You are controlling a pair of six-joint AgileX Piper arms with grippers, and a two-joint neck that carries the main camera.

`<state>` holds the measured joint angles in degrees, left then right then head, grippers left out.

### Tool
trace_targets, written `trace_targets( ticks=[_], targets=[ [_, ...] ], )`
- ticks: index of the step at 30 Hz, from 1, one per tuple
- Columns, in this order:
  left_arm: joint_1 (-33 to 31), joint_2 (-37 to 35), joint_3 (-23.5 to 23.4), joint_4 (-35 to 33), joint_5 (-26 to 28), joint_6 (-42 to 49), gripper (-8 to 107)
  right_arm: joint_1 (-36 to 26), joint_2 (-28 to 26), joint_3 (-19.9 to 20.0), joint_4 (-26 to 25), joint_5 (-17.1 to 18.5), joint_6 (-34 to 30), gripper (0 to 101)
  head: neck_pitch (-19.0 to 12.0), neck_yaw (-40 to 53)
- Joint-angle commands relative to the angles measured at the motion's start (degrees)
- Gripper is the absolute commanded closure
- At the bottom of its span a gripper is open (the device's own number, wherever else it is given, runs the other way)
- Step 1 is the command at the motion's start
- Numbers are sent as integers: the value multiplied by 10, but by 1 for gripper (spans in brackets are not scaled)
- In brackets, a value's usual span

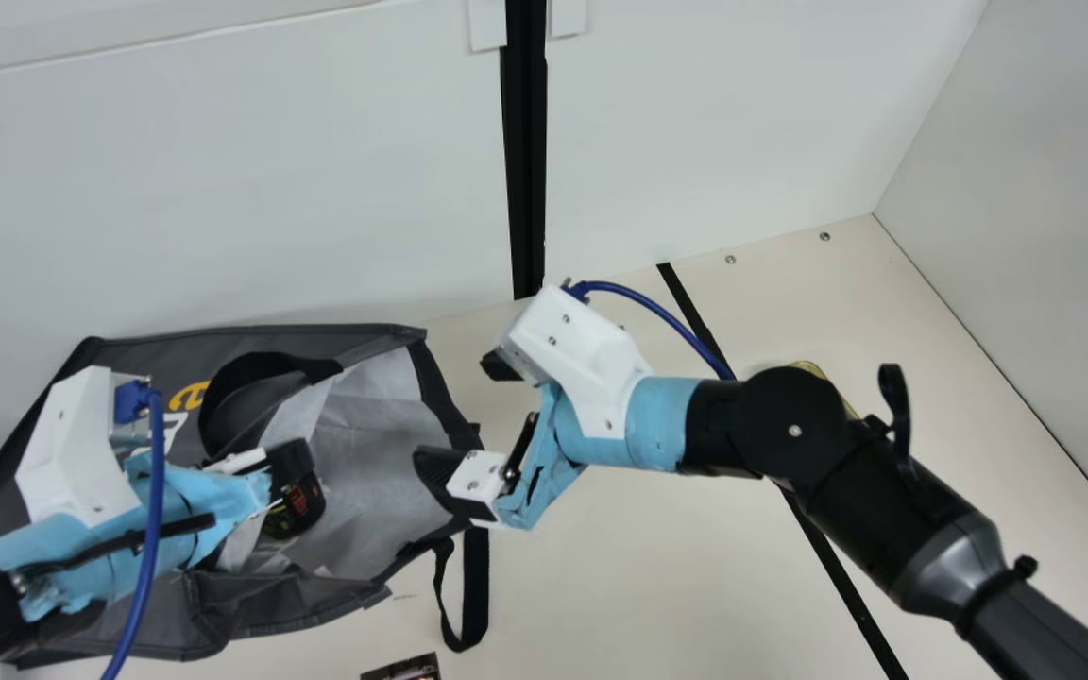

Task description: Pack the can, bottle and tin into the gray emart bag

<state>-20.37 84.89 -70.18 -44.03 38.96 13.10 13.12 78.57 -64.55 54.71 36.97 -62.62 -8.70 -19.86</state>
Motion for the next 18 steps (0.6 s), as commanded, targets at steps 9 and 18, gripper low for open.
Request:
trace_targets(
  ticks=[9, 18],
  targets=[
    [0, 0, 0, 0, 0, 0, 89, -20, -51, 15, -47, 6, 42, 10, -13, -1],
    [0, 0, 0, 0, 0, 0, 89, -35, -96, 31, -94, 6, 85, 10, -13, -1]
  ],
)
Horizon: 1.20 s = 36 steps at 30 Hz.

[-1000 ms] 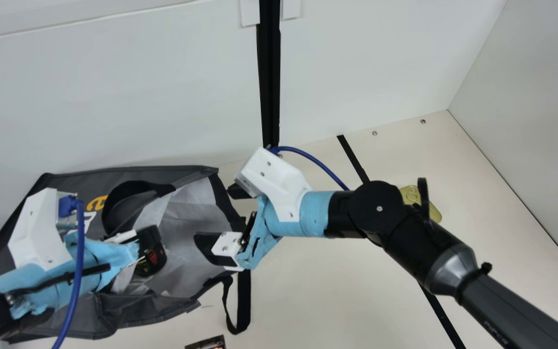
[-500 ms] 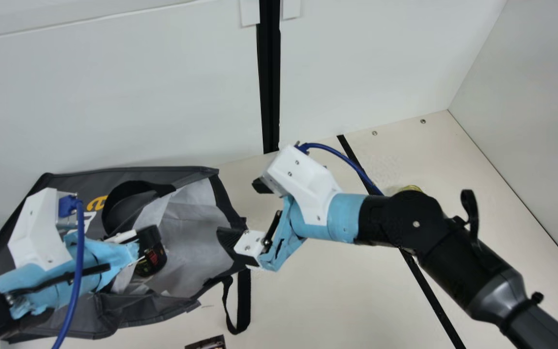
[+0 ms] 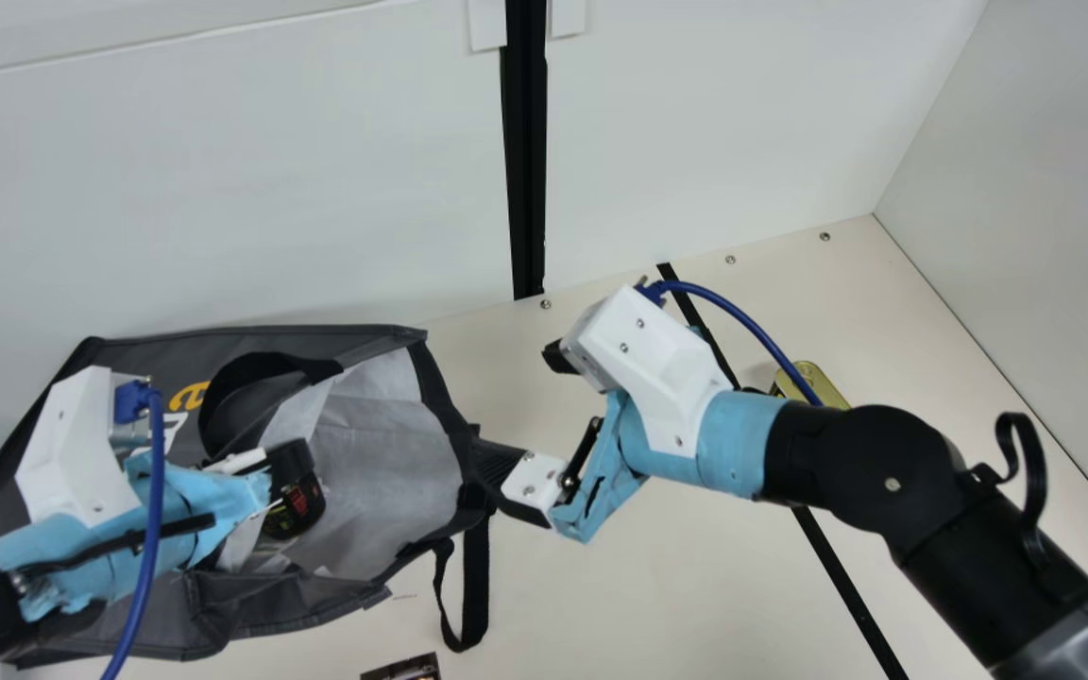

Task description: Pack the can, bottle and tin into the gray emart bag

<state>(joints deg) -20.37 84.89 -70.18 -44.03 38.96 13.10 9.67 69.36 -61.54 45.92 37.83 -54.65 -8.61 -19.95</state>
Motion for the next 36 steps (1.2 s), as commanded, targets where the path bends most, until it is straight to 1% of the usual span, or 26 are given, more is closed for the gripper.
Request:
trace_targets(
  ticks=[1, 7, 16, 25, 36],
  targets=[
    [0, 0, 0, 0, 0, 0, 89, -3, -9, 3, -12, -3, 11, 10, -14, 0],
    [0, 0, 0, 0, 0, 0, 89, -19, -37, 16, -46, -5, 44, 10, -14, 0],
    [0, 0, 0, 0, 0, 0, 89, -54, -79, 31, -91, 1, 88, 10, -14, 0],
    [0, 0, 0, 0, 0, 0, 89, -97, -120, 34, -128, 21, 119, 10, -14, 0],
    [0, 0, 0, 0, 0, 0, 89, -156, -162, 23, -176, 50, 157, 10, -14, 0]
  ],
)
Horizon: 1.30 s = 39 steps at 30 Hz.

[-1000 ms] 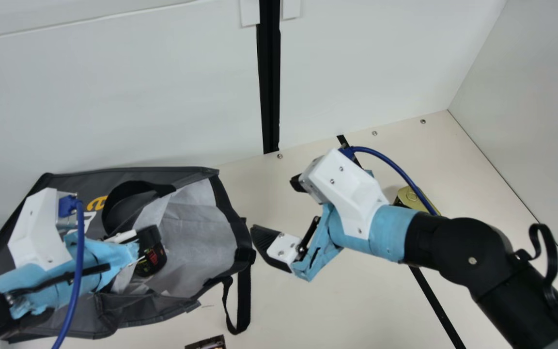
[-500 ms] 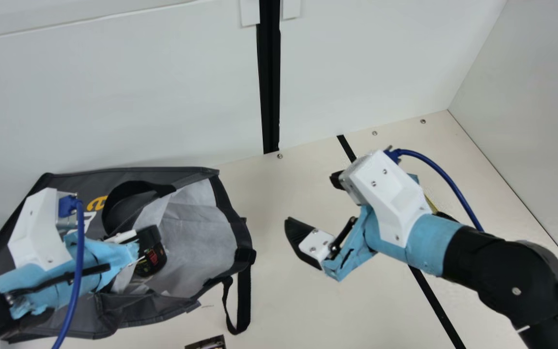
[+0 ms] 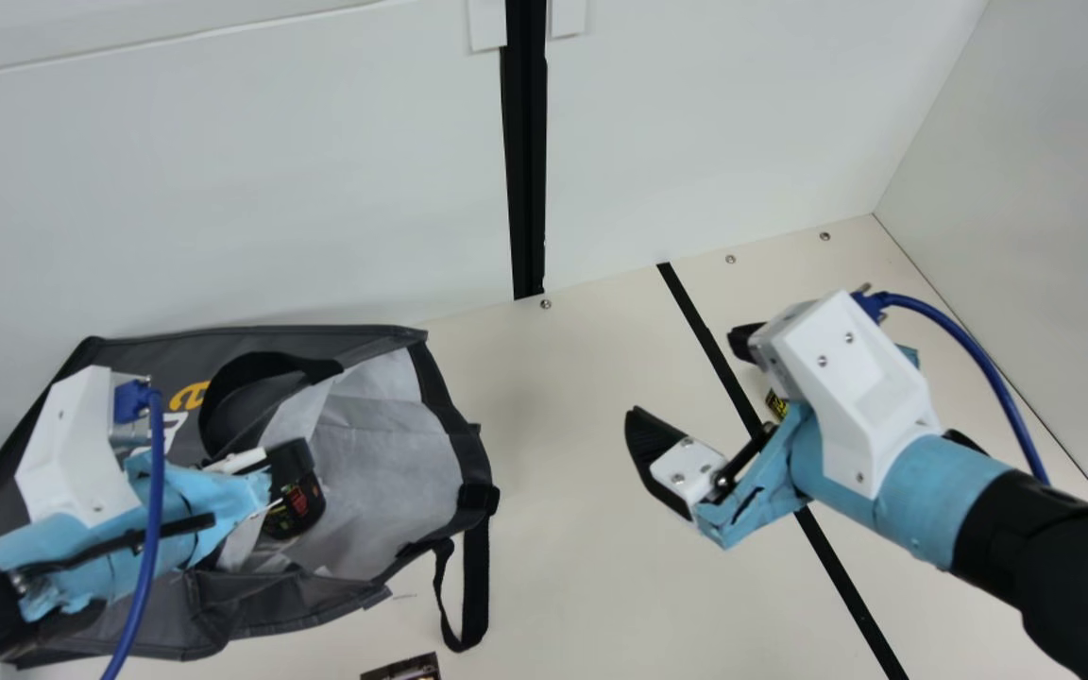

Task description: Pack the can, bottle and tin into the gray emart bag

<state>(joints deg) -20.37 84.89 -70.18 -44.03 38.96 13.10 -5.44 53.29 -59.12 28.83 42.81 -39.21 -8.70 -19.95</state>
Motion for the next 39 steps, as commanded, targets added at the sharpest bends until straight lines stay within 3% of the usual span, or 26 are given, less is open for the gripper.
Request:
trace_targets(
  ticks=[1, 22, 30, 39],
  targets=[
    [0, 0, 0, 0, 0, 0, 89, -10, -5, -2, -11, 3, 7, 10, -13, 0],
    [0, 0, 0, 0, 0, 0, 89, -90, -45, -45, -176, 48, 149, 10, -13, 0],
    [0, 0, 0, 0, 0, 0, 89, -94, -48, -79, -251, 98, 215, 10, -13, 0],
    [0, 0, 0, 0, 0, 0, 89, -84, -44, -125, -326, 178, 275, 10, -13, 0]
  ],
)
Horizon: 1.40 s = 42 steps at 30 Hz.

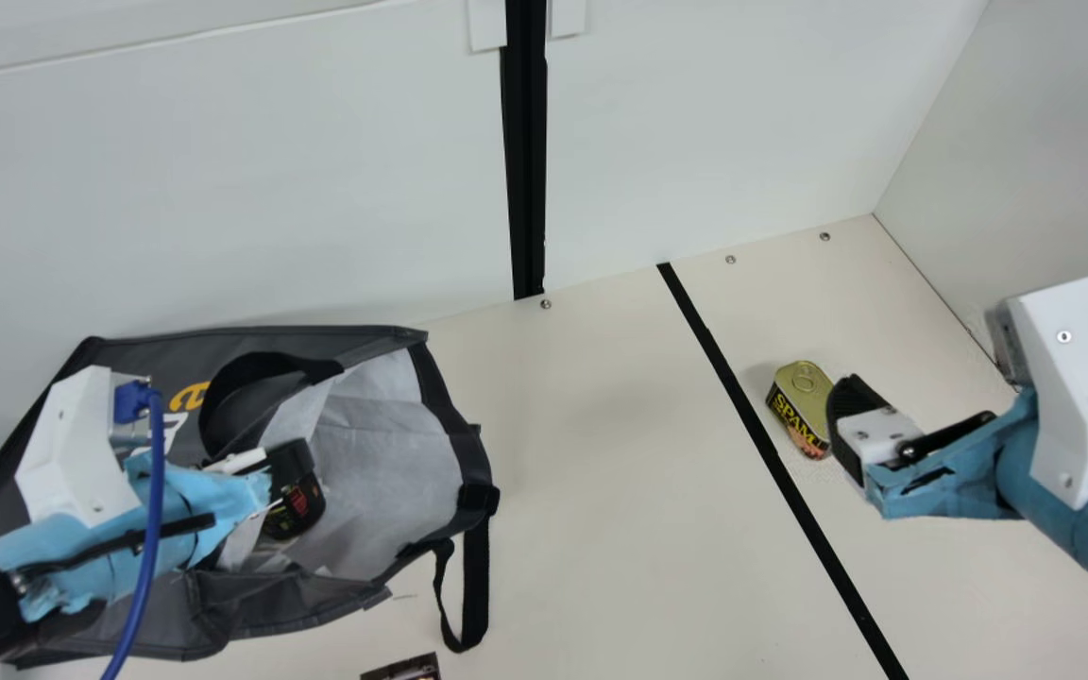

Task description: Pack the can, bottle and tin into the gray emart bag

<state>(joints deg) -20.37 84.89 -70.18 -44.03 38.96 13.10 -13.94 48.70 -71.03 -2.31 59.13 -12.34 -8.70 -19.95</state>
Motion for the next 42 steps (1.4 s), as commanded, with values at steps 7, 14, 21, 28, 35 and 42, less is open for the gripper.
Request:
trace_targets(
  ticks=[7, 14, 21, 28, 35, 42],
  targets=[
    [0, 0, 0, 0, 0, 0, 89, 23, 8, -45, -63, 73, 35, 10, -13, 0],
    [0, 0, 0, 0, 0, 0, 89, 35, 13, -60, -82, 108, 44, 10, -13, 0],
    [0, 0, 0, 0, 0, 0, 89, 9, 12, -46, -61, 108, 23, 10, -13, 0],
    [0, 0, 0, 0, 0, 0, 89, -19, 15, -40, -34, 108, 0, 10, -13, 0],
    [0, 0, 0, 0, 0, 0, 89, -32, 29, -47, -20, 108, -12, 10, -13, 0],
    [0, 0, 0, 0, 0, 0, 89, -31, 50, -59, -18, 108, -13, 10, -13, 0]
  ],
)
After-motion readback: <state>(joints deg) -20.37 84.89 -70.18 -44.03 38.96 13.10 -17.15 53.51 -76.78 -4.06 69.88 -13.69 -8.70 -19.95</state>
